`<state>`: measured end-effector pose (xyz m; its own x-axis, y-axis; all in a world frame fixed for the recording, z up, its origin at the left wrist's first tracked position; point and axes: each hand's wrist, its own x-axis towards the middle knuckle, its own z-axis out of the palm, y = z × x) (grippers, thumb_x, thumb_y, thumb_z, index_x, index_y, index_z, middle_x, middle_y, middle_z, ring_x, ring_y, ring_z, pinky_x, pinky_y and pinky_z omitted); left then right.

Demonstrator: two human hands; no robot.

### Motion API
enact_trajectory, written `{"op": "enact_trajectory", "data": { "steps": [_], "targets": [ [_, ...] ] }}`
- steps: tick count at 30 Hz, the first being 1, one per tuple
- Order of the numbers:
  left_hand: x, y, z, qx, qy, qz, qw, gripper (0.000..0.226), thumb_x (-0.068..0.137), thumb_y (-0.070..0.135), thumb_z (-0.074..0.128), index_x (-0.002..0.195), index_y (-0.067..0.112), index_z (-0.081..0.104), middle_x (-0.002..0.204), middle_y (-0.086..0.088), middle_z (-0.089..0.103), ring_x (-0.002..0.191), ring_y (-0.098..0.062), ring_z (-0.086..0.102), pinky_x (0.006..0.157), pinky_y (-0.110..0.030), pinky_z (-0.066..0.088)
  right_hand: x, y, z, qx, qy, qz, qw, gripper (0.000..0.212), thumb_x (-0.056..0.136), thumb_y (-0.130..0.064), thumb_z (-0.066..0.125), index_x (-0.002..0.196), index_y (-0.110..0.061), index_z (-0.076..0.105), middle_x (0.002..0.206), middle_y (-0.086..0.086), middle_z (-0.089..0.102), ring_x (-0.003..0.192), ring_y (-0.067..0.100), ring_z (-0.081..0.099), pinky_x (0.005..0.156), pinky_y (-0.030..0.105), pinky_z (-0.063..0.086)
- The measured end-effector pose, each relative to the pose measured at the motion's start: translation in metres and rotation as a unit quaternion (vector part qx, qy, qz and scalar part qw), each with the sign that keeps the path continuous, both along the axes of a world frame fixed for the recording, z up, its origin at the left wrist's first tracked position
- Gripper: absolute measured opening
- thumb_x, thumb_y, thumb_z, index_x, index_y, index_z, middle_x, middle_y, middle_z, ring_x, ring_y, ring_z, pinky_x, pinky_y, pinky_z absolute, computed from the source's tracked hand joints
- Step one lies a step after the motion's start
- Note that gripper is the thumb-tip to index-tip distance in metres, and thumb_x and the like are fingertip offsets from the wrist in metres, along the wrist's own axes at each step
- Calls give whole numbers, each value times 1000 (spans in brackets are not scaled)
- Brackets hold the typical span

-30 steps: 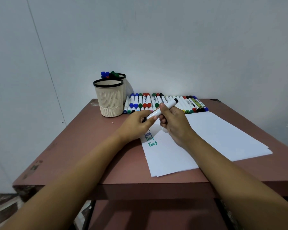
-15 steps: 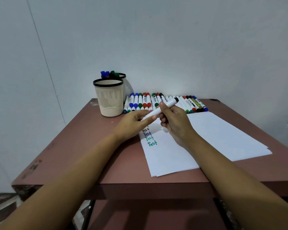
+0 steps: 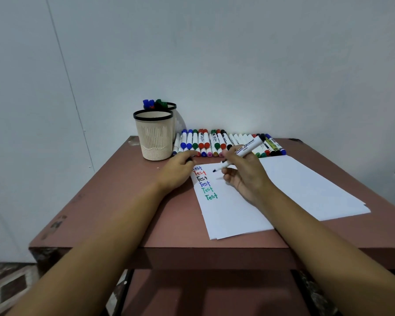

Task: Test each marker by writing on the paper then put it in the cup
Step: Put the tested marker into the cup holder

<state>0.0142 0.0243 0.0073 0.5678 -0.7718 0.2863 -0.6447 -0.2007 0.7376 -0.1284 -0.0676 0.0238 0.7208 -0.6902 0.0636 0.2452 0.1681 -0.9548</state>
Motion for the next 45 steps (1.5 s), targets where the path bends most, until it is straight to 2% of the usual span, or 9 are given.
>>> {"op": "enact_trajectory", "data": {
  "steps": [3,8,12,15,21,25,32,39,45],
  "targets": [
    [1,2,-2,7,-11,-9,1000,46,93,6,38,139,14,38,108,1,57,104,-12,51,86,-15,34,-3,5,2,-76,43,-13,996,15,89,-14,65,82,-13,52,61,3,51,49,9,48,48,19,41],
    [5,3,-5,-29,29,4,999,47,91,7,51,134,14,36,107,0,60,106,-13,54,94,-24,38,-14,19,1,-151,80,15,985,12,90,-7,60,78,-7,57,62,6,56,55,13,54,52,23,46],
    [3,3,-2,-61,65,16,996,33,87,6,58,119,5,52,109,-8,64,101,-14,58,92,-27,45,-20,25,-11,-140,109,-27,984,18,86,-1,57,70,-8,53,57,6,52,51,14,49,51,27,40],
    [3,5,0,-48,31,35,998,31,88,10,60,119,9,61,108,0,59,98,-9,52,79,-16,37,-20,28,-11,-150,114,-37,981,18,84,0,57,69,-7,51,54,4,52,47,13,49,49,27,40],
    [5,4,-3,-49,28,28,998,35,87,11,61,122,15,61,118,-3,61,105,-11,55,83,-17,37,-20,30,-13,-185,128,-18,974,19,83,0,60,67,-7,53,56,8,58,50,18,53,51,29,45],
    [4,4,-3,-49,36,34,998,36,86,14,62,123,17,59,116,-3,60,101,-11,54,84,-19,40,-21,32,-13,-204,136,-18,969,18,84,-2,62,69,-5,53,59,8,59,48,15,54,49,28,48],
    [4,3,0,-22,5,45,999,32,87,17,62,119,11,62,115,-4,60,97,-12,52,83,-23,41,-21,35,-14,-254,146,-50,955,22,82,-2,60,66,-7,46,57,10,53,44,12,47,46,25,41],
    [3,3,0,-21,7,45,999,32,87,17,62,119,11,61,117,-6,60,97,-11,51,81,-22,38,-21,34,-14,-224,141,-29,964,19,84,-4,61,69,-7,49,62,10,58,47,13,52,48,26,46],
    [2,4,0,-19,4,42,999,33,87,18,62,119,11,61,117,-6,60,96,-10,50,80,-21,37,-22,36,-14,-246,137,-19,959,30,83,-2,59,60,-9,40,53,7,50,41,14,44,42,23,37]
  ]
}}
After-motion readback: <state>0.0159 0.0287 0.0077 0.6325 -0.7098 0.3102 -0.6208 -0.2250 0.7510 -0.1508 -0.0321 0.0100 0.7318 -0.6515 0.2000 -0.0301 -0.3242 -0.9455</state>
